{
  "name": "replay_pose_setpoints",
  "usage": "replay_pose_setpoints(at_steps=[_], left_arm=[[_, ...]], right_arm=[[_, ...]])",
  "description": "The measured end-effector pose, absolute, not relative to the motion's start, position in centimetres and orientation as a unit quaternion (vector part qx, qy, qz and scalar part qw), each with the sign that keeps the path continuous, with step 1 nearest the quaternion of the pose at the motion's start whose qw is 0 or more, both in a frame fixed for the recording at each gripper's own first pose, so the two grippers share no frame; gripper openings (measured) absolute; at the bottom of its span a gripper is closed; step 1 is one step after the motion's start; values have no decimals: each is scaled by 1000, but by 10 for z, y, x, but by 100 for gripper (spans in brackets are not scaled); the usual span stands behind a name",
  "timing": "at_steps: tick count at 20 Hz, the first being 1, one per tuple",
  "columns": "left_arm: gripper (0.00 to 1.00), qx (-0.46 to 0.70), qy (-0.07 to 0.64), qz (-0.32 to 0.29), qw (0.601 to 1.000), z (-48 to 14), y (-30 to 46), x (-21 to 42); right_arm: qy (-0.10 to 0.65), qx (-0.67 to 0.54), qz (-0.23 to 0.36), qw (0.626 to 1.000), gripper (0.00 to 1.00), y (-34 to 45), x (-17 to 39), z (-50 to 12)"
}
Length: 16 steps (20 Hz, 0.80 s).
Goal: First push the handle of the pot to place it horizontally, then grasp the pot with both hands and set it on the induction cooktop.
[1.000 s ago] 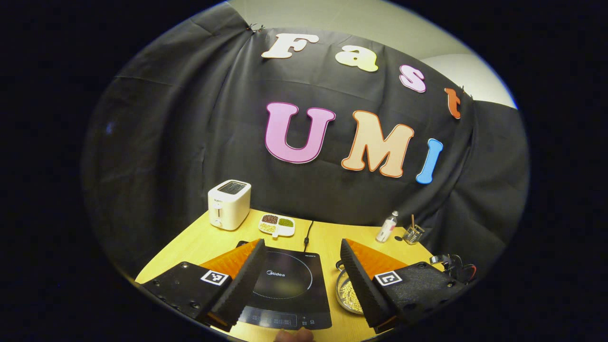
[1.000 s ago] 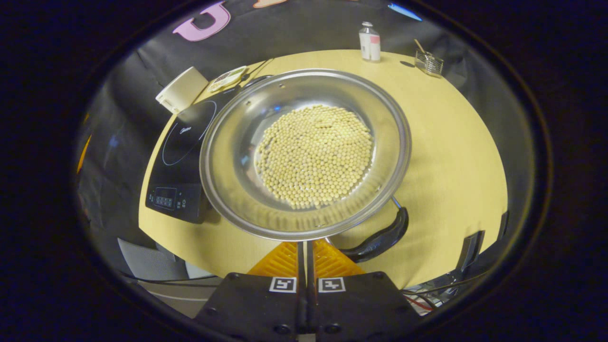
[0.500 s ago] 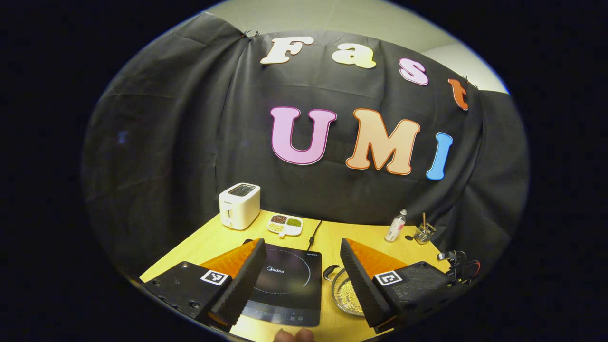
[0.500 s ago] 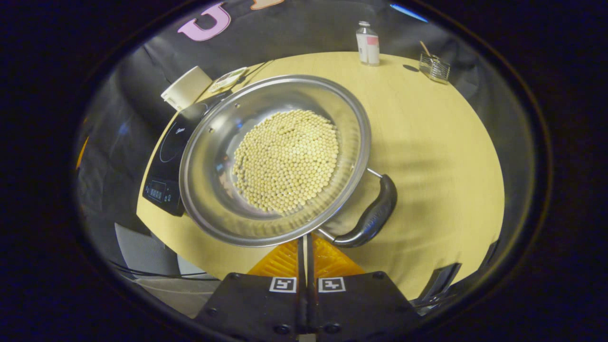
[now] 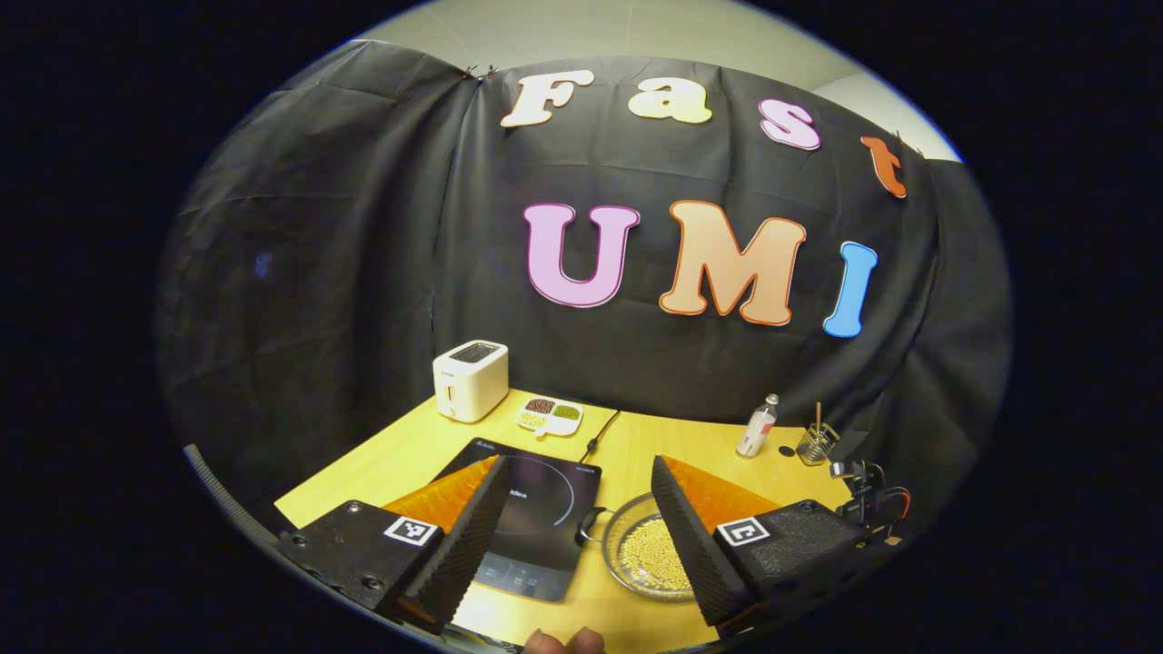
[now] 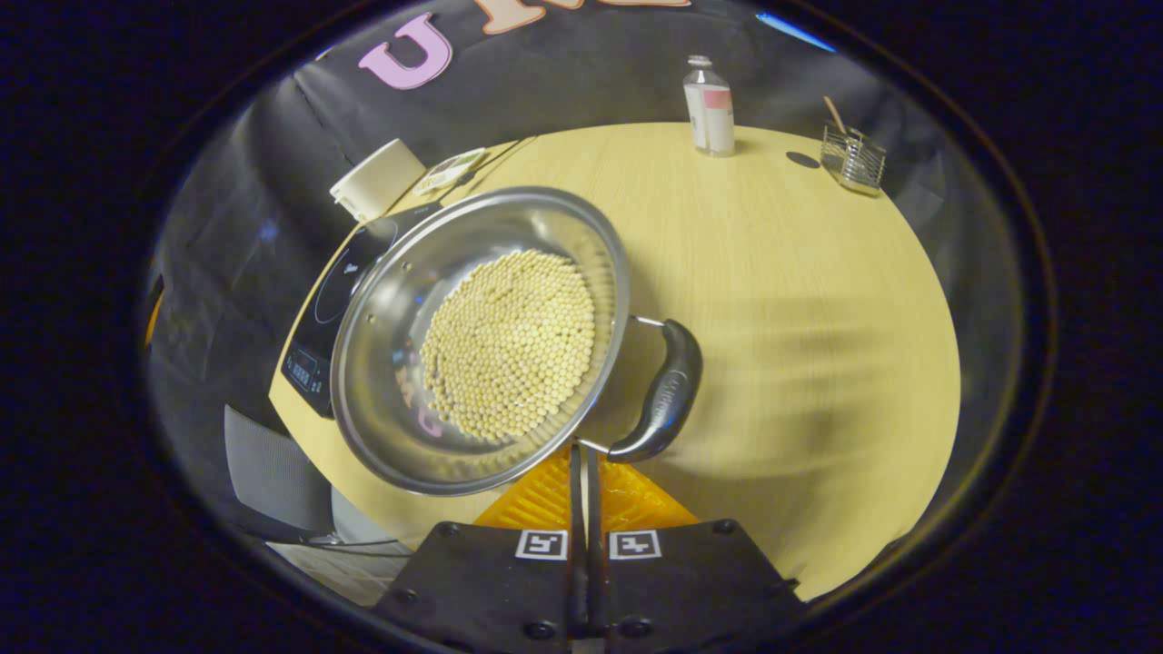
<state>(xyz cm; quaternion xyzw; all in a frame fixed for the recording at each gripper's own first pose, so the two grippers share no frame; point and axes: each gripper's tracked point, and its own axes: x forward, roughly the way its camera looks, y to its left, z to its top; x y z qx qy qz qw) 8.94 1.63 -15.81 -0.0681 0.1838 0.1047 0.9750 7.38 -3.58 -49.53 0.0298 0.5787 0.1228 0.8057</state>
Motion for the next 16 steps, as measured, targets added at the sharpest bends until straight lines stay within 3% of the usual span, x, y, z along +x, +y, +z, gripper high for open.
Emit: replay_pose_setpoints(at_steps=[4,14,15,16], left_arm=[[96,-65,205,99,971,-174,1,85],[95,-105,321,66,939,-249,-13,87],[95,-100,328,63,937,-254,-12,90],[95,-96,339,55,934,-263,-12,91]], right_arm=[[568,57,117,813,0,-49,94,-490],[507,83,80,854,6,-68,122,-449],[506,89,74,855,0,-67,122,-447],[507,94,68,854,7,-67,125,-447]])
